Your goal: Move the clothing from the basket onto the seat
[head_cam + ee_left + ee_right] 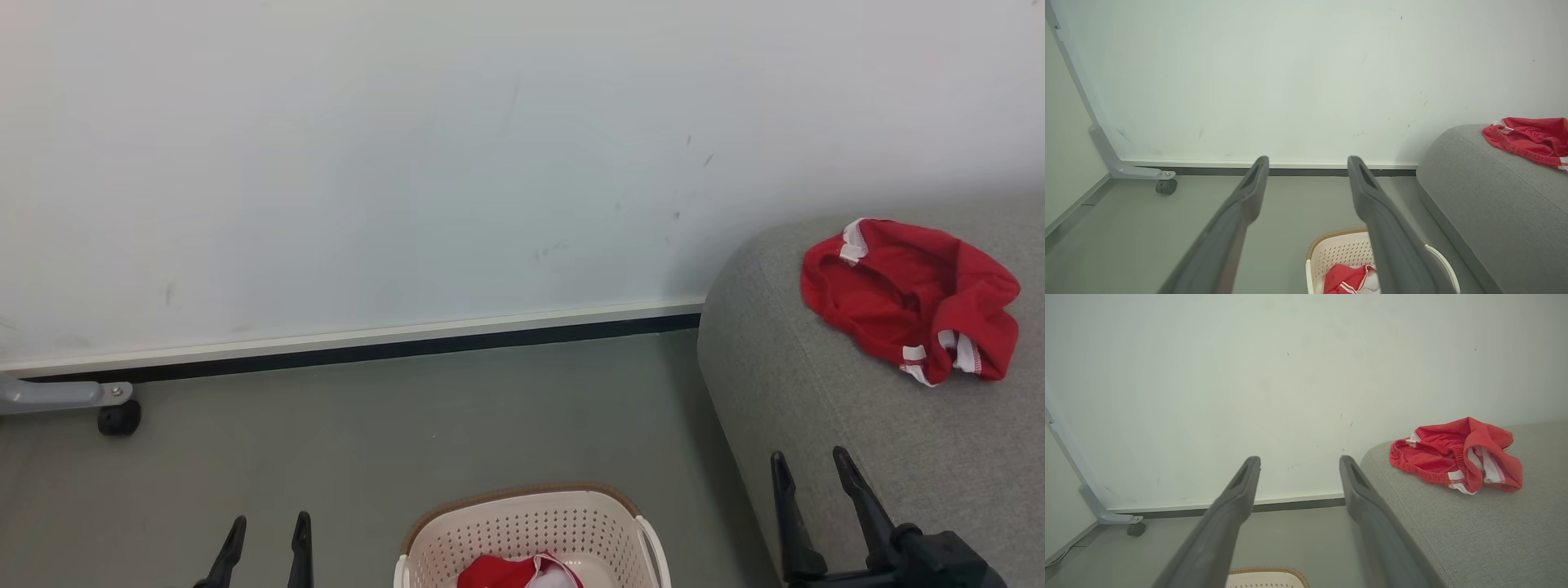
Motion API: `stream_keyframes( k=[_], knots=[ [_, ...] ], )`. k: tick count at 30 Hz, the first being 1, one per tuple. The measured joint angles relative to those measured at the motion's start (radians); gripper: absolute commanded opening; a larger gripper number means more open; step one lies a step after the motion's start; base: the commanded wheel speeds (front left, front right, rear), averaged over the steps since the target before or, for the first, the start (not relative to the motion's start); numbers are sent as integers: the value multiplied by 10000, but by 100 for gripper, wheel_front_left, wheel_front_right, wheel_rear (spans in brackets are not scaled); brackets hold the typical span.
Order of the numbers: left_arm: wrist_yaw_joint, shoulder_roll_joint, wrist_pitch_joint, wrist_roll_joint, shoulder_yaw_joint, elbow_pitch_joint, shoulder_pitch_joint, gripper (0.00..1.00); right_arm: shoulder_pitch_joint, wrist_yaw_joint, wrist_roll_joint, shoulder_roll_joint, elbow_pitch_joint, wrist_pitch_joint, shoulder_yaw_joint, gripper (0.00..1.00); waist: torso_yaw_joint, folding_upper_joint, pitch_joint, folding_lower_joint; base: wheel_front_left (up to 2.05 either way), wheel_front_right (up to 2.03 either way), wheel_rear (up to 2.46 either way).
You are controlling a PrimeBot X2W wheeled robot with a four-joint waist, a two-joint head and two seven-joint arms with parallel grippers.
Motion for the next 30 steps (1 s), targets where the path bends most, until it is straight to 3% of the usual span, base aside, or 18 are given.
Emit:
stream_keyframes(
  k=[30],
  knots=[
    [0,-184,0,472,347,-324,267,100,327,-176,-44,-8,-815,627,-244,100,16,0,138,0,0,0,0]
  ],
)
